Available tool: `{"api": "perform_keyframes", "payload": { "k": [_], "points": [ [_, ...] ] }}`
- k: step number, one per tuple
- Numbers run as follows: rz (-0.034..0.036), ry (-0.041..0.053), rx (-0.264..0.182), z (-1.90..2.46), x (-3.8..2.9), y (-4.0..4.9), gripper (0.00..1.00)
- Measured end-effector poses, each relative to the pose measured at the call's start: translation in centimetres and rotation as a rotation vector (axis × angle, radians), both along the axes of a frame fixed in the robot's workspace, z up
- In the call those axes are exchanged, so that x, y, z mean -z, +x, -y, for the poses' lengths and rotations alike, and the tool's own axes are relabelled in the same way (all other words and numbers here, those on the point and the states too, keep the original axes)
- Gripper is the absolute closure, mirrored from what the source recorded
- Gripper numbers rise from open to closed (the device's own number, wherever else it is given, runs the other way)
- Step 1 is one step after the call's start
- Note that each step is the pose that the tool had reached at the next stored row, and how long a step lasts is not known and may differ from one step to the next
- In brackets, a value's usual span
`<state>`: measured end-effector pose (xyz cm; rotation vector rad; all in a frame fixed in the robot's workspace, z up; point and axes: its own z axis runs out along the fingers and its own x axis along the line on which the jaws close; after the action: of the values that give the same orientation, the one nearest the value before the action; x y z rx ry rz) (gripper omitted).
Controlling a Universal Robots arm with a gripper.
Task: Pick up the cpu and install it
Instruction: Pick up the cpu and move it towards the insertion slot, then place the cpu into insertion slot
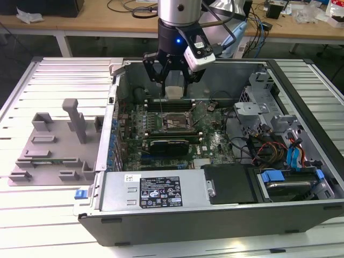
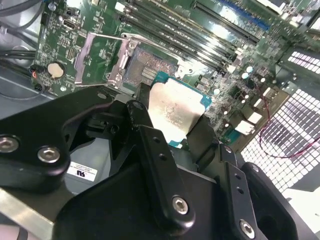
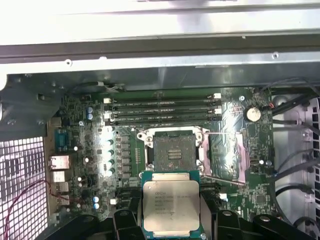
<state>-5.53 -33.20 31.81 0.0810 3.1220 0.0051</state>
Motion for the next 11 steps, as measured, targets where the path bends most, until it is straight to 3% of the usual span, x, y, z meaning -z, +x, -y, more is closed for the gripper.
{"api": "perform_keyframes", "payload": {
  "k": [11],
  "points": [
    [0.0, -0.0001, -0.001, -0.17, 0.08, 0.0, 0.45]
  ]
}}
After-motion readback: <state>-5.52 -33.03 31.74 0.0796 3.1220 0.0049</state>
